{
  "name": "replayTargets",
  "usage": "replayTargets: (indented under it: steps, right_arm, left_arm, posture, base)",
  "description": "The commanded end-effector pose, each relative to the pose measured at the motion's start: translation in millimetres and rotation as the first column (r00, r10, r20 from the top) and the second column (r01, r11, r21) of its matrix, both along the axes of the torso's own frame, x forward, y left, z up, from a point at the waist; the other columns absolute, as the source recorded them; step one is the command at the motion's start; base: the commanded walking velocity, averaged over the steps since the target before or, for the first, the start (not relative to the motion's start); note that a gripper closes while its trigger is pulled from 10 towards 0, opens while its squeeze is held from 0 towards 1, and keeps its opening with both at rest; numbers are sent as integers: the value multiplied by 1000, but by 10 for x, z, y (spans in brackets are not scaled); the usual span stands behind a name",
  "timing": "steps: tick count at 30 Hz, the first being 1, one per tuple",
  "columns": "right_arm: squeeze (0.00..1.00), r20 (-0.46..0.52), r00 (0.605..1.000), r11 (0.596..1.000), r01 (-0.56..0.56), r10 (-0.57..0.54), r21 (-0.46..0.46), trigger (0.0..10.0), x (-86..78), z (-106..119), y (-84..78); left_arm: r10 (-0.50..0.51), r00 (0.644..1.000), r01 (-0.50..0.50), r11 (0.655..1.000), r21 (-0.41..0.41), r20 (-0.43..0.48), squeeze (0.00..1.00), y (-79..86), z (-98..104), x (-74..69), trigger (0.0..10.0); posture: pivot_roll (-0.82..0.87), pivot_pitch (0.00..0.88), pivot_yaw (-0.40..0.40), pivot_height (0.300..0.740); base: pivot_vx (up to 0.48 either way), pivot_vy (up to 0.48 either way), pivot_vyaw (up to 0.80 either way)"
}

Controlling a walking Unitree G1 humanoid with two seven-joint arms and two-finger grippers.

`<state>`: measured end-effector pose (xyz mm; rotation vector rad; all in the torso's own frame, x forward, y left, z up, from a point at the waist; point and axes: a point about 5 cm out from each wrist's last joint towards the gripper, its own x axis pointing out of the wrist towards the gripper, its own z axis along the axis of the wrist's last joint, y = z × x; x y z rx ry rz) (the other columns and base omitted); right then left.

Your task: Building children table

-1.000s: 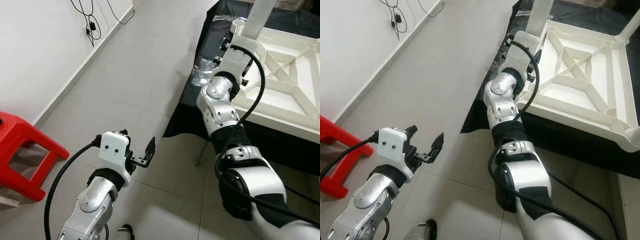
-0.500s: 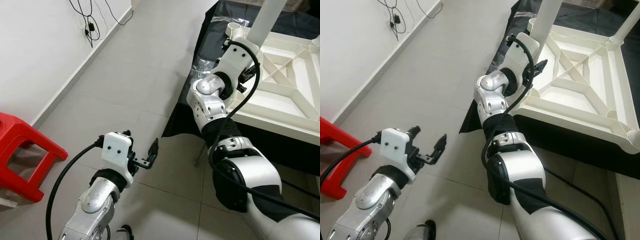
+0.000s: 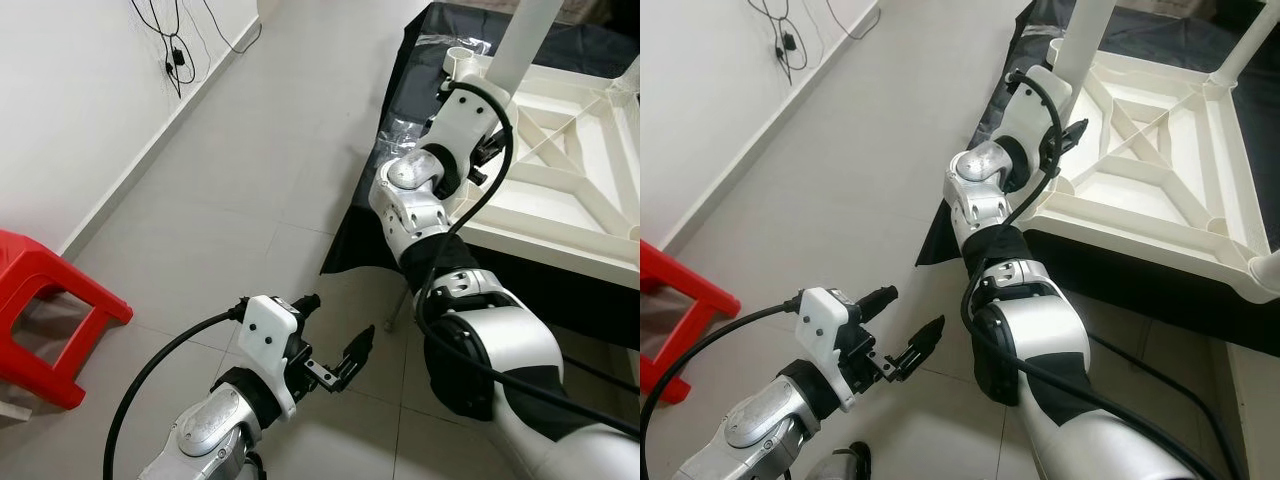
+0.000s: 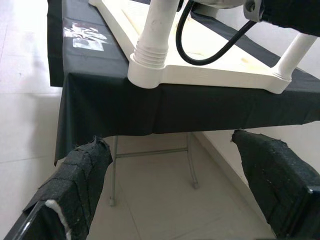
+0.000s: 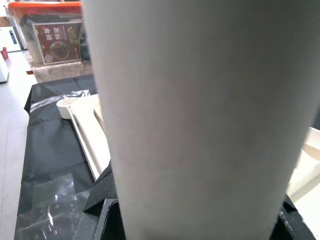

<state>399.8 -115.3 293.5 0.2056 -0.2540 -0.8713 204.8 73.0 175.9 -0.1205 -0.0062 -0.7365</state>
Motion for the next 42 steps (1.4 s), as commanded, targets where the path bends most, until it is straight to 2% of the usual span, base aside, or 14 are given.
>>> replayTargets:
  steps: [1, 6, 7, 9, 10, 22, 23, 25, 26, 30, 32, 35, 38, 42]
  right_arm:
    - [0, -162, 987, 992, 6, 14, 123, 10000, 5, -445, -4]
    - [0, -163, 986, 992, 0, 21, 129, 10000, 7, -453, 4]
    - [651, -161, 986, 989, -10, 34, 146, 10000, 10, -462, 14]
    - [651, -161, 986, 989, -10, 34, 146, 10000, 10, -462, 14]
    - [1000, -157, 986, 987, -27, 52, 159, 10000, 15, -465, 26]
    - [1000, -115, 986, 980, -100, 120, 169, 10000, 31, -417, 120]
    - [733, -106, 984, 977, -123, 143, 172, 10000, 34, -420, 144]
    - [733, -106, 984, 977, -123, 143, 172, 10000, 34, -420, 144]
    - [0, -97, 979, 969, -160, 180, 188, 10000, 40, -436, 174]
    - [0, -73, 960, 944, -250, 271, 214, 10000, 55, -471, 237]
    - [0, -64, 933, 913, -331, 355, 238, 10000, 66, -504, 311]
    - [0, -72, 909, 890, -382, 410, 247, 10000, 67, -544, 370]
    - [0, -93, 903, 888, -386, 419, 251, 10000, 56, -598, 375]
    - [0, -130, 907, 906, -371, 401, 206, 10000, 0, -715, 268]
  left_arm:
    - [4, 1000, -4, 1000, 19, -4, 0, 2, -48, -16, 10000]
    - [12, 1000, -12, 1000, 22, -4, 0, 10, -56, -9, 10000]
    - [17, 1000, -17, 999, 28, -1, 0, 17, -63, -4, 10000]
    - [17, 1000, -17, 999, 28, -1, 0, 17, -63, -4, 10000]
    - [20, 1000, -20, 999, 34, -1, 0, 21, -69, -3, 10000]
    - [13, 1000, -13, 999, 46, 0, 0, 44, -94, -13, 10000]
    - [13, 1000, -13, 999, 48, 1, 0, 47, -100, -7, 10000]
    - [13, 1000, -13, 999, 48, 1, 0, 47, -100, -7, 10000]
    - [13, 1000, -13, 999, 50, 2, 0, 49, -103, 0, 10000]
    - [16, 1000, -16, 999, 51, 5, 0, 53, -103, 14, 10000]
    - [19, 1000, -19, 998, 56, 6, 0, 59, -106, 19, 10000]
    - [20, 1000, -21, 998, 62, 8, 0, 58, -108, 19, 10000]
    - [19, 1000, -20, 998, 63, 10, 0, 51, -108, 19, 10000]
    - [14, 1000, -15, 998, 67, 11, 0, 43, -110, 20, 10000]
  posture:
    - [163, 209, -57, 740]
    - [163, 209, -57, 740]
    - [165, 205, -58, 740]
    - [165, 205, -58, 740]
    - [164, 202, -57, 740]
    - [161, 189, -54, 740]
    - [160, 187, -51, 740]
    - [160, 187, -51, 740]
    - [157, 186, -49, 740]
    - [156, 187, -48, 740]
    - [154, 187, -48, 740]
    - [152, 187, -47, 740]
    - [150, 188, -49, 740]
    - [149, 187, -45, 740]
  base:
    - [0, 0, 0]
    - [0, 0, 0]
    - [0, 0, 0]
    - [0, 0, 0]
    - [0, 0, 0]
    - [0, 0, 0]
    - [0, 0, 0]
    - [0, 0, 0]
    - [0, 0, 0]
    - [0, 0, 0]
    - [0, 0, 0]
    - [0, 0, 0]
    - [0, 0, 0]
    - [0, 0, 0]
